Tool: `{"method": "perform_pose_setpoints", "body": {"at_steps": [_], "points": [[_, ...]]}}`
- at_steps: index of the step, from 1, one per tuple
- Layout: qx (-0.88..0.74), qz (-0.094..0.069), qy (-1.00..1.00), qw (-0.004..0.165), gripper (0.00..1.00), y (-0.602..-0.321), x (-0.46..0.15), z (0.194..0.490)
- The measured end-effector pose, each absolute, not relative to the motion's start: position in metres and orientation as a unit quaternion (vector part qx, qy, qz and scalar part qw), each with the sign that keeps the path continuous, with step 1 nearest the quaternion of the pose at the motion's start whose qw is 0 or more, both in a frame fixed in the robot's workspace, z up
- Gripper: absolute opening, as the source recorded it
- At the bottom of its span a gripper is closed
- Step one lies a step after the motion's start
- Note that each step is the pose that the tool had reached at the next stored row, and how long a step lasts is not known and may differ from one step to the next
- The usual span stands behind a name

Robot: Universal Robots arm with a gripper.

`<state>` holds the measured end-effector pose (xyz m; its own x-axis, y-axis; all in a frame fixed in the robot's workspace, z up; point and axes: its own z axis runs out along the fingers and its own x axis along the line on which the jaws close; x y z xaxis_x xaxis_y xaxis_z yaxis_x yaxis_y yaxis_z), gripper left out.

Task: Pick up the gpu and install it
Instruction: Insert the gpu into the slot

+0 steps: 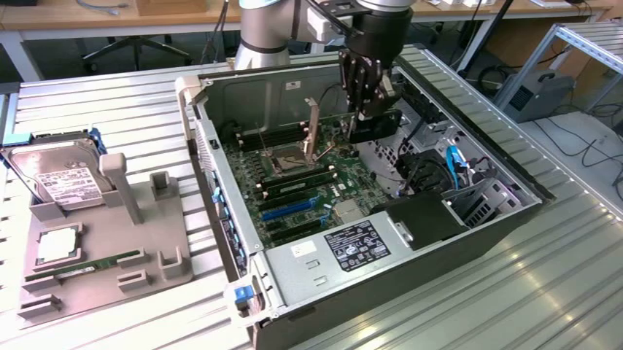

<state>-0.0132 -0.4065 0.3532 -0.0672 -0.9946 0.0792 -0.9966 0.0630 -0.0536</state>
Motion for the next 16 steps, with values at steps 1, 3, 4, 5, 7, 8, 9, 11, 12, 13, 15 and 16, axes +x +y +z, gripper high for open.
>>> {"method": "perform_pose_setpoints", "body": {"at_steps": [1,3,4,5,7,8,9,11,12,13,15,16], "points": [[0.683,0.047,-0.729,0.011,0.27,-0.407,-0.0132,0.3533],[0.683,0.047,-0.729,0.011,0.27,-0.4083,-0.0132,0.3533],[0.683,0.047,-0.729,0.011,0.27,-0.4091,-0.0132,0.3533],[0.683,0.047,-0.729,0.011,0.27,-0.4099,-0.0132,0.3533],[0.683,0.047,-0.729,0.011,0.27,-0.411,-0.0132,0.3533],[0.683,0.047,-0.729,0.011,0.27,-0.4117,-0.0132,0.3533],[0.683,0.047,-0.729,0.011,0.27,-0.4123,-0.0133,0.3532],[0.683,0.047,-0.729,0.011,0.27,-0.4133,-0.0132,0.3532],[0.683,0.047,-0.729,0.011,0.27,-0.4139,-0.0132,0.3532],[0.683,0.047,-0.729,0.011,0.27,-0.4144,-0.0132,0.3532],[0.683,0.047,-0.729,0.011,0.27,-0.4156,-0.0132,0.3532],[0.683,0.047,-0.729,0.011,0.27,-0.4162,-0.0132,0.3531]]}}
